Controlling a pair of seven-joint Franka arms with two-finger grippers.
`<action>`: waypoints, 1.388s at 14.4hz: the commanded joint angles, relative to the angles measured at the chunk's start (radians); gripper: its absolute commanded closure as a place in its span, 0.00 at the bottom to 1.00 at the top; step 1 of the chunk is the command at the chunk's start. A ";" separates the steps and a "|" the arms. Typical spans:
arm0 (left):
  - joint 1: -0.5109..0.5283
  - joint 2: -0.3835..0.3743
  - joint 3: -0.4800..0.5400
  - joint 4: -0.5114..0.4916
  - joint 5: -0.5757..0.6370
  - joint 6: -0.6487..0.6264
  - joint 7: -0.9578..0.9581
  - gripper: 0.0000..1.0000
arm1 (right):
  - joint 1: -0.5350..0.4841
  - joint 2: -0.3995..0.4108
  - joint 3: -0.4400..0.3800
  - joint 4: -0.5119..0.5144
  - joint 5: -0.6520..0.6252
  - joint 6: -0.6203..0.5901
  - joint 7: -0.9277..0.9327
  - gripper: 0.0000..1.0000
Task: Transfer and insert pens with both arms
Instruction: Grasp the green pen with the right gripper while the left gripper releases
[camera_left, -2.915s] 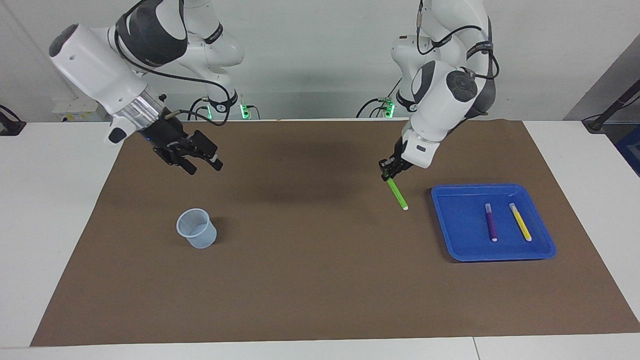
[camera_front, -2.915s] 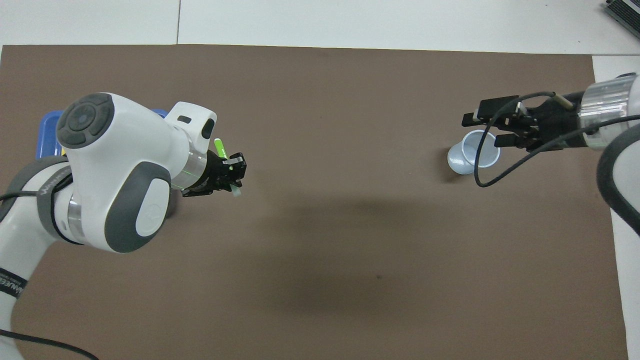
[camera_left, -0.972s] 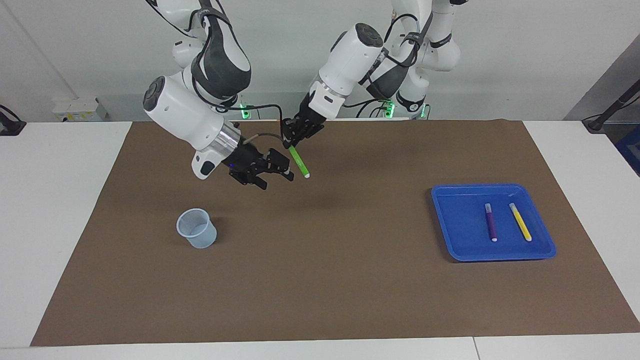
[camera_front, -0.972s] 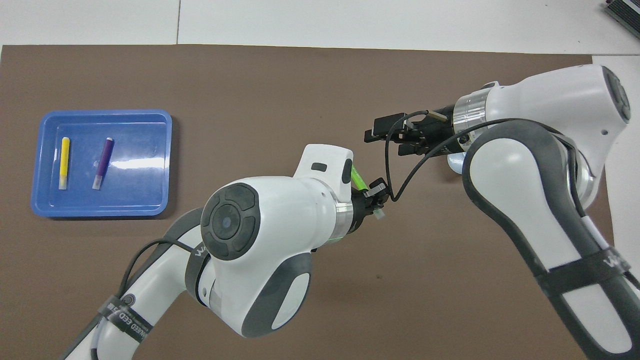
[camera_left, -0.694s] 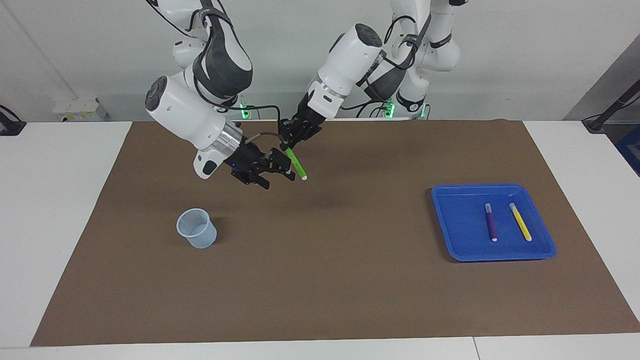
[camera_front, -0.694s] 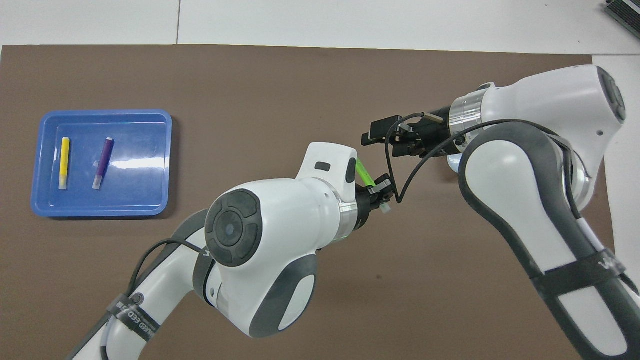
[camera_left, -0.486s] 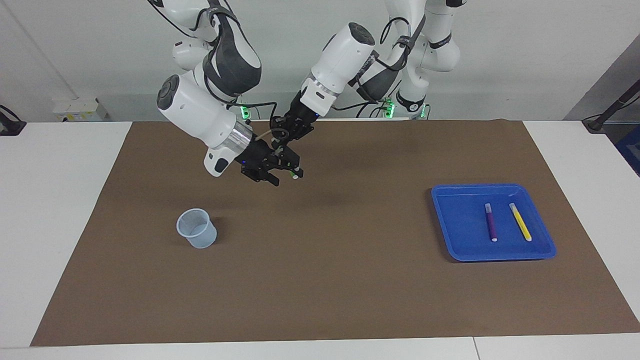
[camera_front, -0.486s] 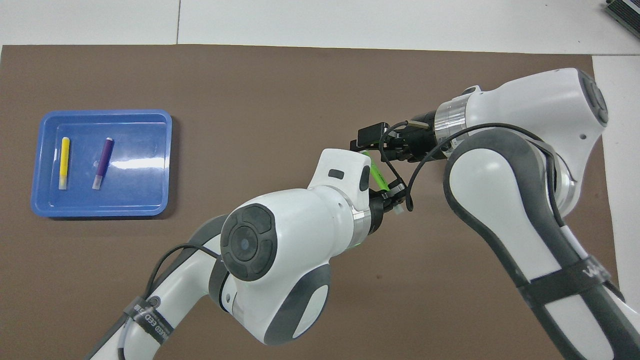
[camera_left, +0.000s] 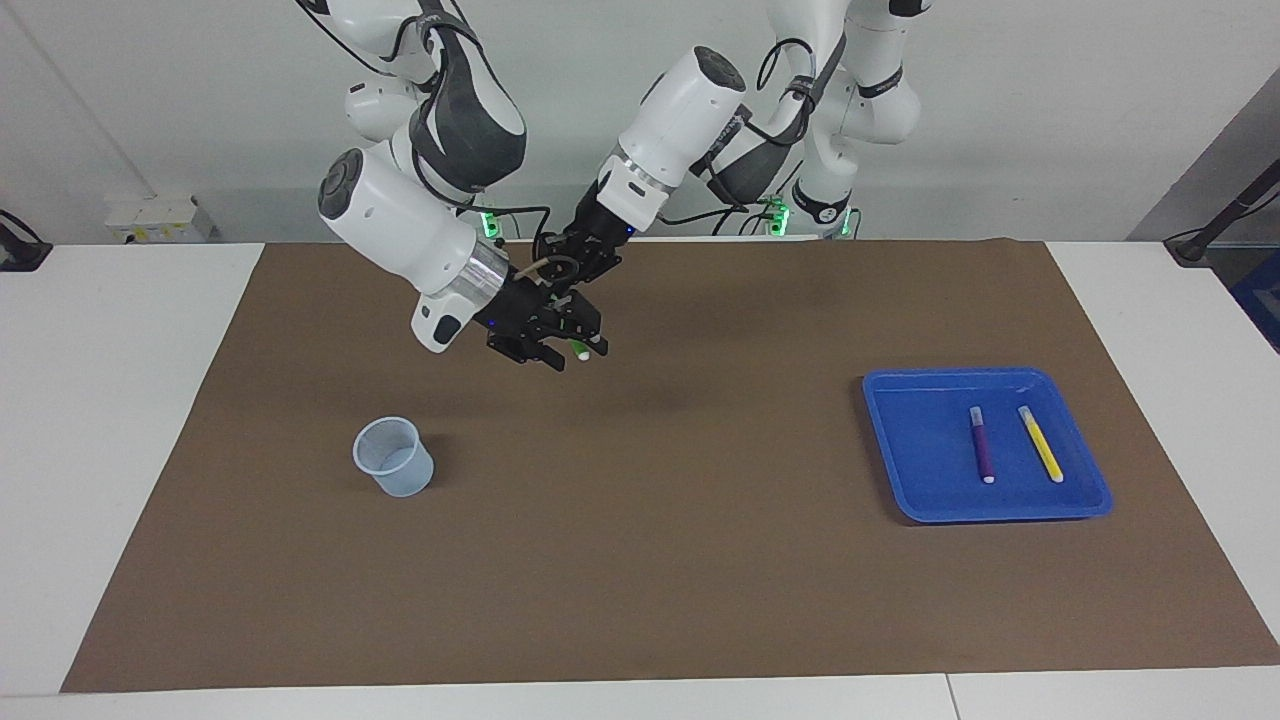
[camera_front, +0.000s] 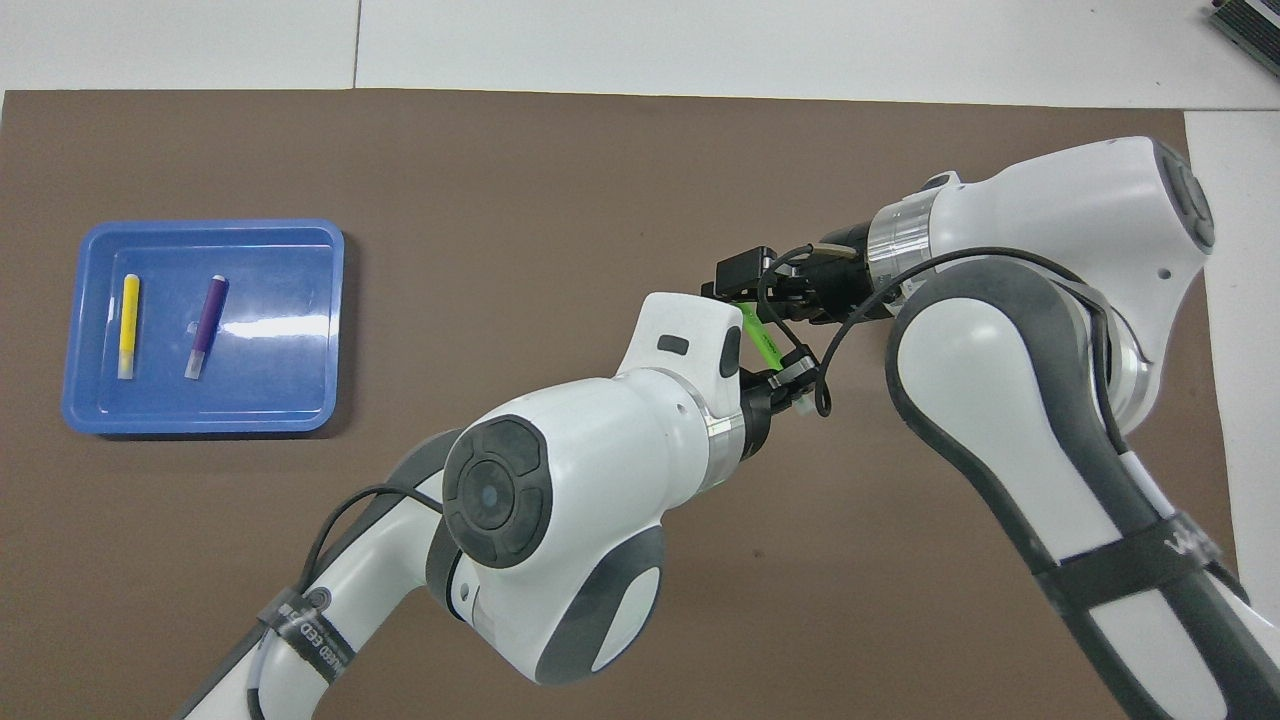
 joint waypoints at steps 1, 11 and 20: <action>-0.005 0.016 0.003 0.018 -0.024 0.028 0.023 1.00 | -0.006 -0.007 0.001 -0.007 0.016 -0.012 -0.036 0.26; -0.007 0.011 0.004 0.009 -0.027 0.009 0.026 1.00 | -0.029 -0.014 -0.001 0.011 0.007 -0.069 -0.038 0.41; -0.007 0.013 0.004 0.015 -0.027 0.008 0.029 1.00 | -0.018 -0.031 -0.001 -0.002 0.006 -0.078 -0.068 0.52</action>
